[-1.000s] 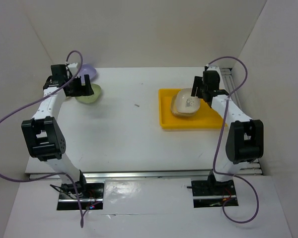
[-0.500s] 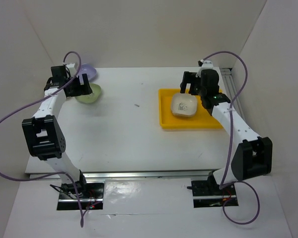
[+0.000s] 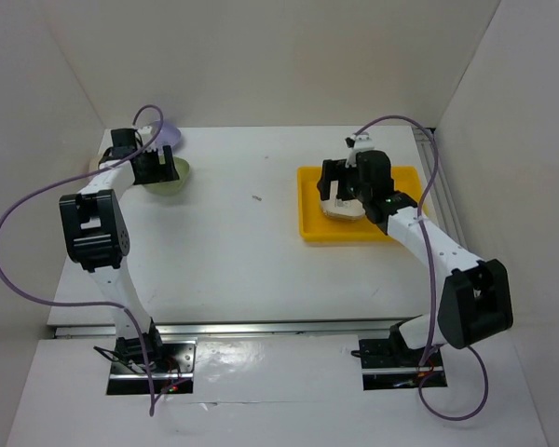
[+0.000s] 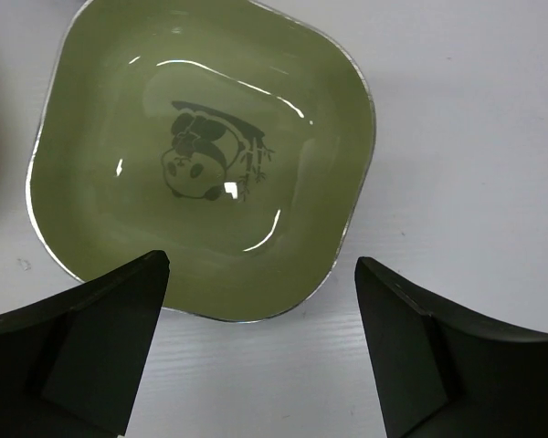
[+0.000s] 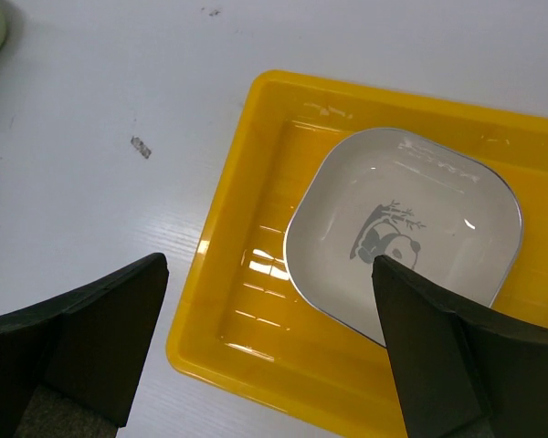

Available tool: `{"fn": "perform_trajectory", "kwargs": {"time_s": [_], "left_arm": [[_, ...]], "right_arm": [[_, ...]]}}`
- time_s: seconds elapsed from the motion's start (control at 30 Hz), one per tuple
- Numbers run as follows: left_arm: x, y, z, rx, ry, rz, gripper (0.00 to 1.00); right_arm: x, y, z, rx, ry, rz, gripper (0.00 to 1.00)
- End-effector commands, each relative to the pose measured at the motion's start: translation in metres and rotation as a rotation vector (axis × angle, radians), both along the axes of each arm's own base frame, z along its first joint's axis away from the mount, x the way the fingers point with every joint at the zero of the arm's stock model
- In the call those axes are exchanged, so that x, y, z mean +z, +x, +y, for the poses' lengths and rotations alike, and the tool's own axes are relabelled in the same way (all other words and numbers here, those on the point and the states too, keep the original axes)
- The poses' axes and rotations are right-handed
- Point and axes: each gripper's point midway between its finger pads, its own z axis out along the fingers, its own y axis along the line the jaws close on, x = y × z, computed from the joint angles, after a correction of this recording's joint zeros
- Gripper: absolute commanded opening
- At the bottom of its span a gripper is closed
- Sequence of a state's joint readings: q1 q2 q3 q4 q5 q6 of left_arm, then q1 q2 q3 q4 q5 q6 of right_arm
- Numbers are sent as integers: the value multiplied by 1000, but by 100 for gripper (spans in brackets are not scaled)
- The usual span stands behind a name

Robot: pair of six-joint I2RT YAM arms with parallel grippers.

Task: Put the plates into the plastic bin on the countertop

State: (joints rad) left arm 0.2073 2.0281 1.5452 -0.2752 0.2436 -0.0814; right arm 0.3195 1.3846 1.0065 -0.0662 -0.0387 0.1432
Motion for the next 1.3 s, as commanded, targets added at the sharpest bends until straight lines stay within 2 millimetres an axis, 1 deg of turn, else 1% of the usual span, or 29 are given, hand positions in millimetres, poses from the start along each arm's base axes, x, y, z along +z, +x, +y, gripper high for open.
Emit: {"fn": "perform_trajectory", "kwargs": {"time_s": [0.0, 0.1, 0.17, 0.2, 0.23, 0.3, 0.33, 0.4, 0.43, 0.5, 0.53, 0.57, 0.6, 0.63, 0.67, 0.73, 0.77, 0.8, 0.83, 0.9, 0.93, 1.0, 1.07, 1.1, 1.13, 1.17, 1.2, 1.23, 1.27], "left_arm": [[33, 23, -7, -95, -16, -126, 96], [36, 24, -13, -135, -26, -145, 96], [30, 25, -19, -147, -30, -133, 96], [25, 25, -25, -164, -27, -121, 96], [20, 25, -24, -172, -21, -115, 96], [7, 26, -37, -199, -12, -87, 96], [1, 27, -35, -189, -3, -75, 96], [-9, 28, -47, -221, -1, -59, 96], [-14, 28, -47, -221, -3, -50, 96], [-16, 33, -55, -242, -14, -54, 96], [-24, 32, -61, -252, -18, -40, 95], [-21, 35, -59, -245, -8, -48, 93], [-28, 35, -63, -248, -1, -34, 92], [-28, 35, -69, -256, 6, -32, 89], [-34, 35, -67, -245, 16, -21, 77], [-37, 34, -76, -266, 30, -20, 65], [-37, 34, -76, -266, 30, -20, 52], [-47, 27, -74, -264, 41, 4, 38], [-45, 25, -79, -273, 41, 4, 17], [-47, 16, -77, -276, 53, 17, 10], [-47, 12, -77, -290, 65, 18, 0], [-53, -4, -77, -307, 73, 41, 0], [-41, -11, -78, -344, 93, 15, 0], [-47, -22, -80, -362, 91, 34, 0], [-38, -27, -79, -371, 102, 18, 0], [-36, -30, -79, -389, 120, 6, 0], [-43, -44, -81, -412, 112, 27, 0], [-41, -50, -83, -431, 112, 22, 0], [-25, -55, -85, -473, 134, -22, 0]], "right_arm": [[6, 8, 11, 23, 5, -53, 100], [-3, 8, 14, 24, -5, -34, 100], [-5, 6, 18, 35, -5, -34, 100], [-10, 7, 18, 35, -9, -23, 100], [-8, 7, 22, 44, -6, -31, 100], [-12, 5, 28, 56, -9, -23, 100], [-17, 4, 25, 48, -16, -14, 100], [-17, 3, 28, 50, -20, -15, 100], [-15, 4, 29, 50, -17, -24, 100], [-15, 2, 33, 61, -17, -24, 100], [-19, 1, 37, 65, -24, -17, 100], [-19, 1, 37, 65, -24, -17, 100], [-19, 0, 39, 66, -28, -19, 100], [-24, -2, 44, 77, -32, -9, 100], [-24, -1, 43, 69, -36, -10, 100], [-22, -4, 51, 85, -24, -16, 100], [-22, -3, 50, 76, -28, -17, 100], [-26, -4, 54, 86, -31, -9, 100], [-26, -4, 54, 86, -32, -9, 100], [-21, -4, 58, 95, -28, -17, 100], [-25, -4, 59, 95, -31, -9, 100], [-25, -4, 59, 95, -31, -9, 100], [-19, -3, 64, 100, -16, -24, 100], [-19, -4, 66, 108, -12, -23, 100], [-16, -2, 67, 108, -7, -34, 100], [-16, -2, 67, 103, 3, -29, 100], [-14, -2, 69, 111, 11, -36, 100], [-14, -4, 73, 120, 11, -36, 100], [-12, -4, 76, 128, 30, -37, 100]]}}
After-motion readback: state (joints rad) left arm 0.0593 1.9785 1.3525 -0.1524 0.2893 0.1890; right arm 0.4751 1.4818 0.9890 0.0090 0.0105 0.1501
